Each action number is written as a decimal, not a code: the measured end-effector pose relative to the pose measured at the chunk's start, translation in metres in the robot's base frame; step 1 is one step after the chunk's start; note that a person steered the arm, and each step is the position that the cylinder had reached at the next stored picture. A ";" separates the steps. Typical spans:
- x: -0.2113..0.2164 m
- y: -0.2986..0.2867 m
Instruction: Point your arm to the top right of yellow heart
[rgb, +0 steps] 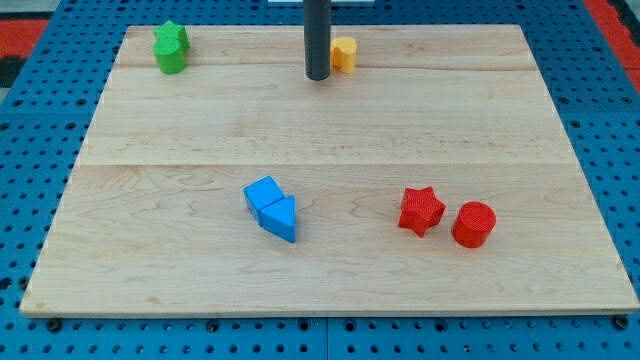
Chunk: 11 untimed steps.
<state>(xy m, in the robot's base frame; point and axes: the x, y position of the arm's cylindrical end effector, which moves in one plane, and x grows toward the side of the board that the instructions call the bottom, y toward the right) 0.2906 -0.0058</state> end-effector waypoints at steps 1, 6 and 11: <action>0.002 0.005; -0.058 0.118; -0.061 0.045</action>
